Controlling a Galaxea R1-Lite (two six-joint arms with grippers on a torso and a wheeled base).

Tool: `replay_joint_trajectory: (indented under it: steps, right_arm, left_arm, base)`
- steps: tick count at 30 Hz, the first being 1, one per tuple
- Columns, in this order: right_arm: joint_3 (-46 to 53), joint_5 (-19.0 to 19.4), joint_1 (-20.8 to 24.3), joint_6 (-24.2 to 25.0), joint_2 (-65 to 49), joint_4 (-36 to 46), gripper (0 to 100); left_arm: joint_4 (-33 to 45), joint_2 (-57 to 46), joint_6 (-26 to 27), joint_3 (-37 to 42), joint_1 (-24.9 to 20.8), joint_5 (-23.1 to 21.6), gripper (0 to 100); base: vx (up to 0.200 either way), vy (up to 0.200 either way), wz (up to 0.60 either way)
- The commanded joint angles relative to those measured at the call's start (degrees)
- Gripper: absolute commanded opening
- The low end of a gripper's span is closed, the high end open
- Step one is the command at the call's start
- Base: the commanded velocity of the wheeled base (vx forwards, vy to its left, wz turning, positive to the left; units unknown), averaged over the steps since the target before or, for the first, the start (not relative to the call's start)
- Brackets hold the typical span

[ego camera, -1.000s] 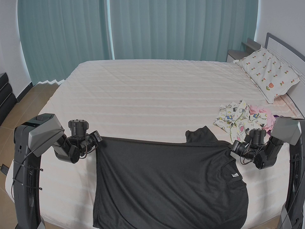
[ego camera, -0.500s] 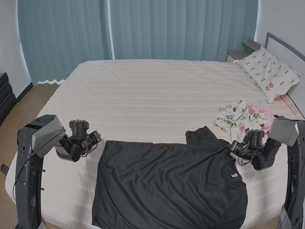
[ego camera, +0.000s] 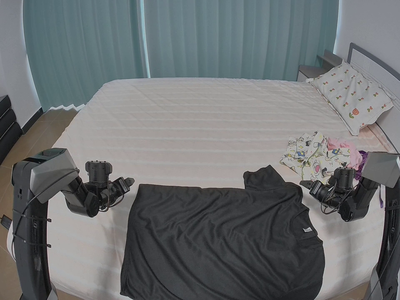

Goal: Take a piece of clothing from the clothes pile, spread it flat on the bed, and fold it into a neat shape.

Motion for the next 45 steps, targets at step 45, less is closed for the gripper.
replay_joint_trajectory:
  steps: [45]
  right_arm:
    - [42.1, -5.5, 3.8, 24.3, -7.9, -25.5, 100]
  left_arm:
    - [-34.7, -5.8, -19.2, 53.2, -19.7, 7.5, 100]
  base:
    - [-0.107, 0.000, 0.00]
